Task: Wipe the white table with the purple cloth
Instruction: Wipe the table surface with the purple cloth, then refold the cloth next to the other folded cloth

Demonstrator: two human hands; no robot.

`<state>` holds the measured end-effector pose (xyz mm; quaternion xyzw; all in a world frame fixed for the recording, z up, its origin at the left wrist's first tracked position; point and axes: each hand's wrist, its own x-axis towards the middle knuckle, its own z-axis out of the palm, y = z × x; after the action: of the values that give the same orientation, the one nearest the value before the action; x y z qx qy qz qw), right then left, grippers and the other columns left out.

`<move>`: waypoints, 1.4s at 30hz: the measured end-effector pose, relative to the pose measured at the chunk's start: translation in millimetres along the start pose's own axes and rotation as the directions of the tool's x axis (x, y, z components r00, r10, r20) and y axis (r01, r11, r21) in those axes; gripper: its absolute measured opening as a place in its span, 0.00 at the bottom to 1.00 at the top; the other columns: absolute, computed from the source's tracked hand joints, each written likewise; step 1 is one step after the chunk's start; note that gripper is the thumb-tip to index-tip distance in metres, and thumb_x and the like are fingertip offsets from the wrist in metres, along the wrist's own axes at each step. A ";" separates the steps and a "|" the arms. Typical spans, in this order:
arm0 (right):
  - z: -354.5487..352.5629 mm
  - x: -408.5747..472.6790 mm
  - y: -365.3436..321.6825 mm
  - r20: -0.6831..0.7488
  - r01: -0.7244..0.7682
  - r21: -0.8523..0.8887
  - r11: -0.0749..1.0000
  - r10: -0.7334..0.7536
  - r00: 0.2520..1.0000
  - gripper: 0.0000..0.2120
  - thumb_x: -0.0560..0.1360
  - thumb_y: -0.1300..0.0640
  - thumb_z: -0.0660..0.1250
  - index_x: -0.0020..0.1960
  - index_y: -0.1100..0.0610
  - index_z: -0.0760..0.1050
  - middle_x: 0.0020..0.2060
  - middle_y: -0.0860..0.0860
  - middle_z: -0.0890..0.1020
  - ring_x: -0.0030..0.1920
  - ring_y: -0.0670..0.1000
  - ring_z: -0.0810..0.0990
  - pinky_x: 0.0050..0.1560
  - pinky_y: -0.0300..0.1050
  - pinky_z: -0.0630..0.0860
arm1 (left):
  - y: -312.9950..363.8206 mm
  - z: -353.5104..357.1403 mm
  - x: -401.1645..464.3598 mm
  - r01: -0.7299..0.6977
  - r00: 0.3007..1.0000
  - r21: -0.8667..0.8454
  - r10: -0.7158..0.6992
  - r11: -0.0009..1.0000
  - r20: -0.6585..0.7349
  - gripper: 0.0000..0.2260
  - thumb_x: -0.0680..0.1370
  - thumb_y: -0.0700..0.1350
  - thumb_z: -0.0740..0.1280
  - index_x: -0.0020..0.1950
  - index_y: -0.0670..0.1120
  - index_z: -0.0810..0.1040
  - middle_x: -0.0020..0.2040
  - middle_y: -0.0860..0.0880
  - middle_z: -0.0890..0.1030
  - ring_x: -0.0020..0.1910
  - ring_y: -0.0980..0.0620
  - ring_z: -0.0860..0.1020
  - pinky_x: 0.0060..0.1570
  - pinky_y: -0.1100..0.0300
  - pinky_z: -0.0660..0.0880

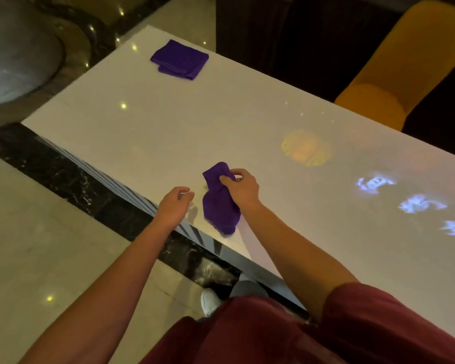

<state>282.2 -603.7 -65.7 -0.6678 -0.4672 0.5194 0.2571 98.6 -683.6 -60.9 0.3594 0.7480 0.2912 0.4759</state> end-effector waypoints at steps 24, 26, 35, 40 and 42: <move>100.1 169.4 -152.8 0.173 -0.218 0.736 0.641 0.134 0.976 0.18 0.77 0.51 0.77 0.65 0.51 0.80 0.59 0.51 0.87 0.61 0.55 0.85 0.58 0.54 0.85 | 172.5 -116.0 219.6 -0.242 0.968 -0.054 0.237 0.969 -0.080 0.10 0.81 0.49 0.70 0.44 0.47 0.75 0.39 0.53 0.77 0.36 0.59 0.73 0.39 0.63 0.72; 97.7 182.8 -154.3 0.159 -0.228 0.770 0.596 0.167 0.973 0.16 0.79 0.52 0.75 0.65 0.52 0.79 0.58 0.50 0.87 0.61 0.55 0.86 0.60 0.55 0.85 | 179.1 -120.6 234.3 -0.189 0.980 -0.157 0.178 0.969 -0.085 0.10 0.82 0.48 0.68 0.42 0.49 0.74 0.38 0.54 0.76 0.38 0.56 0.72 0.40 0.58 0.69; 120.6 212.5 -160.9 0.211 -0.360 0.780 0.512 0.326 0.922 0.15 0.84 0.45 0.66 0.61 0.56 0.80 0.63 0.57 0.85 0.60 0.57 0.85 0.55 0.54 0.82 | 231.0 -143.2 287.8 -0.023 0.978 -0.550 0.132 0.835 0.159 0.07 0.81 0.42 0.64 0.51 0.43 0.82 0.52 0.46 0.86 0.54 0.49 0.83 0.52 0.53 0.79; 169.7 222.9 -205.9 0.205 -0.345 0.789 0.508 0.312 0.928 0.26 0.82 0.32 0.61 0.65 0.51 0.82 0.60 0.51 0.88 0.63 0.56 0.85 0.68 0.56 0.79 | 241.8 -185.5 334.4 0.062 0.941 -0.517 0.123 0.854 0.316 0.11 0.83 0.45 0.64 0.61 0.44 0.82 0.57 0.48 0.87 0.59 0.50 0.84 0.54 0.55 0.82; 191.5 227.7 -227.2 0.115 -0.286 0.789 0.543 0.327 0.938 0.24 0.81 0.35 0.67 0.67 0.51 0.82 0.60 0.50 0.88 0.62 0.55 0.86 0.68 0.55 0.80 | 240.3 -210.7 355.6 0.073 0.948 -0.475 0.087 0.877 0.307 0.10 0.84 0.46 0.64 0.60 0.45 0.83 0.55 0.50 0.88 0.58 0.51 0.84 0.56 0.54 0.81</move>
<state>27.8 -330.0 -43.6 -0.5653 -0.0568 0.6936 0.4428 -135.6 -276.1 26.8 0.2749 0.5642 0.4073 0.6635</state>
